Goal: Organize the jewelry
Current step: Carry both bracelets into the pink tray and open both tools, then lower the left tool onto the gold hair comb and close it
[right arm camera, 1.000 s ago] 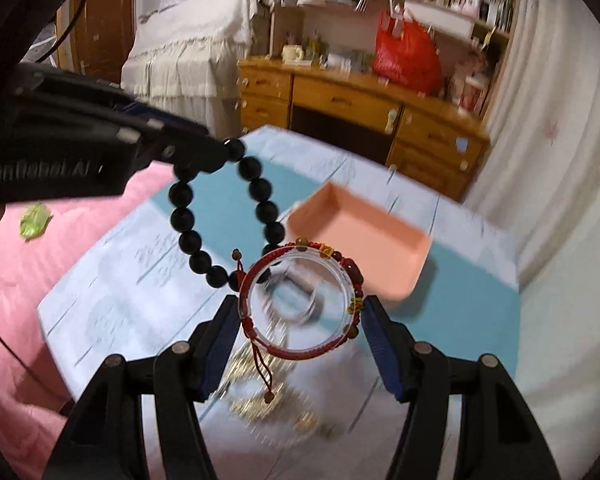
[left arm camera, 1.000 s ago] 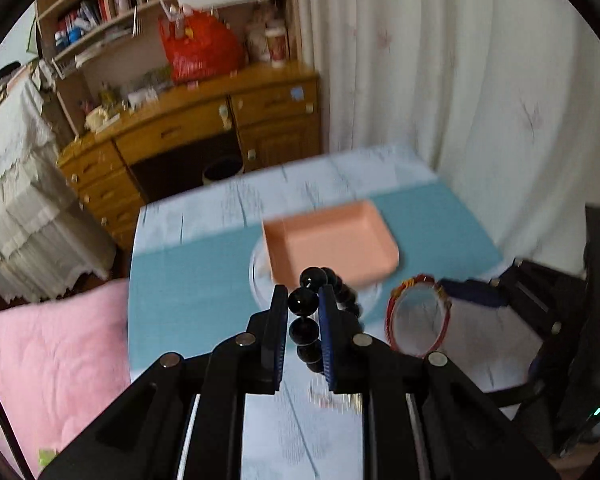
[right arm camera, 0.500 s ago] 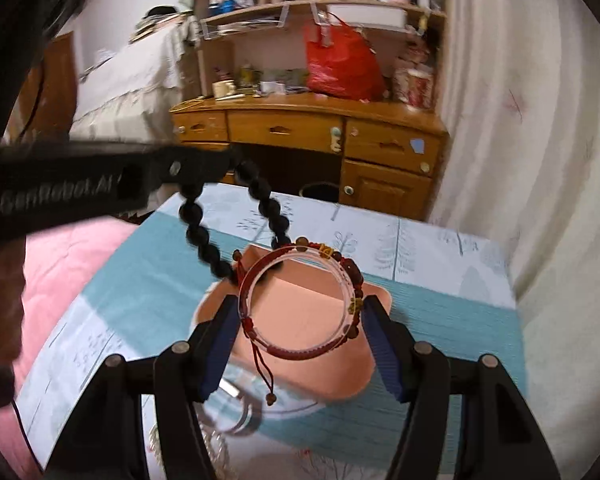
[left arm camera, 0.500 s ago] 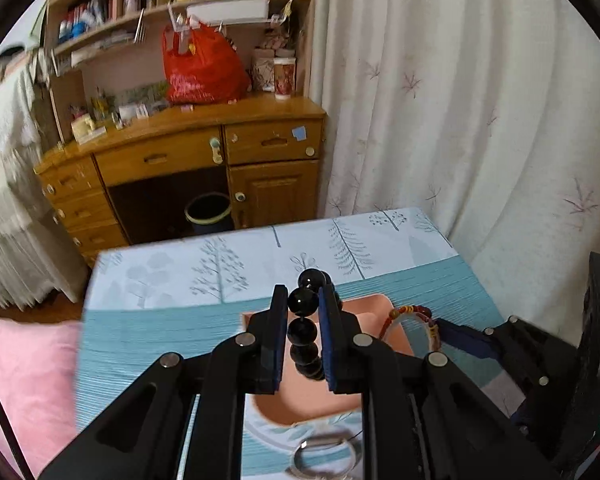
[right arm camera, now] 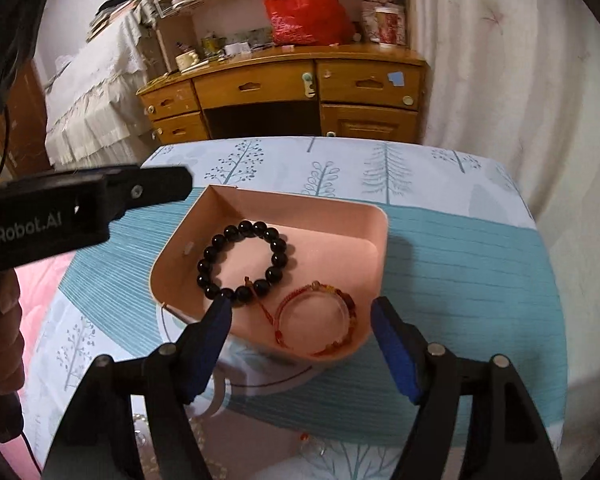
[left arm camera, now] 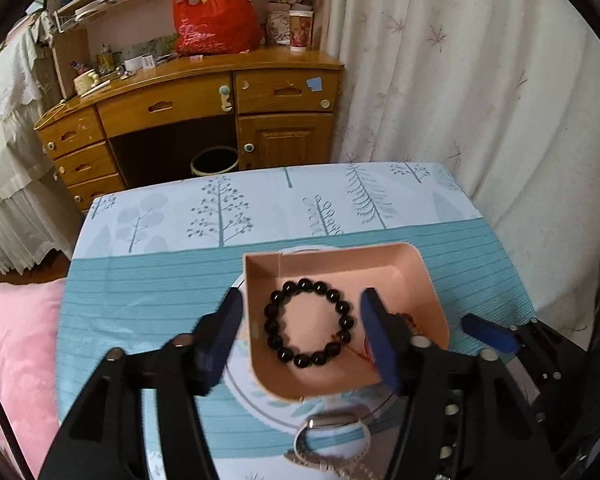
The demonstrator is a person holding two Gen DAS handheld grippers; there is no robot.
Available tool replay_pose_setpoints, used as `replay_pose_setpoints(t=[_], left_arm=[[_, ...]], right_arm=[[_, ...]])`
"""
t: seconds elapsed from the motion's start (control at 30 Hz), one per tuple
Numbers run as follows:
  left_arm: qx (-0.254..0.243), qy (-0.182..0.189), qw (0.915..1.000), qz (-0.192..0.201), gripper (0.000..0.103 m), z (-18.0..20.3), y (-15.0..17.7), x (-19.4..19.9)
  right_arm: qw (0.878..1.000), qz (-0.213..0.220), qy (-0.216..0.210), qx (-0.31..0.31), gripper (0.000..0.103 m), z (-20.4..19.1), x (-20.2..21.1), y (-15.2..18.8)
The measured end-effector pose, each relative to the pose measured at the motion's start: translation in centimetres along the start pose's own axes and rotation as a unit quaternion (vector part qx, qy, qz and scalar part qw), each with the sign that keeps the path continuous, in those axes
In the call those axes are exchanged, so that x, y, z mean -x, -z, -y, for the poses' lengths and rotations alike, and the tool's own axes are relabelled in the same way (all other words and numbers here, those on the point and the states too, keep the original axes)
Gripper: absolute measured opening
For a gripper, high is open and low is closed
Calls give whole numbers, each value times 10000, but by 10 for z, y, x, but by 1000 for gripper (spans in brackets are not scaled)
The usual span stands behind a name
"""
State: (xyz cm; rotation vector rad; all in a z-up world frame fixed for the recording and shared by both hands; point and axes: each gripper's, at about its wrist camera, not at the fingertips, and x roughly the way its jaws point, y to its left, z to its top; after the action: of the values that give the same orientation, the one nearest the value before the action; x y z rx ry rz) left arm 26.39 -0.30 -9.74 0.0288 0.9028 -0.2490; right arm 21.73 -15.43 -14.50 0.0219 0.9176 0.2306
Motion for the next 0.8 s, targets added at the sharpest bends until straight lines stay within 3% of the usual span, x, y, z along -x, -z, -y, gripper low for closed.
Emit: replay_pose_setpoints(t=[0.17,0.23,0.43,0.63,0.8], left_arm=[[8,41,10000,40,65,-5,17,23],[-12,73,10000,-16,74,-8,28,30],[-24,109,9995,-302,75,-16,62,44],[-41,192,9978,-625,75,-22,100,54],[-305,468,9935,-988,82,-14,129,57]], right_arm=[[9990,308,10,-339,72,6,28,15],[9977,448,33,-512,72,8,44,23],[9938,624,103,-911,72,7,82,62],[9903,437,63,-1314,72,-2,104,103],[9957,-8,208,-905,72,-21,104,133]])
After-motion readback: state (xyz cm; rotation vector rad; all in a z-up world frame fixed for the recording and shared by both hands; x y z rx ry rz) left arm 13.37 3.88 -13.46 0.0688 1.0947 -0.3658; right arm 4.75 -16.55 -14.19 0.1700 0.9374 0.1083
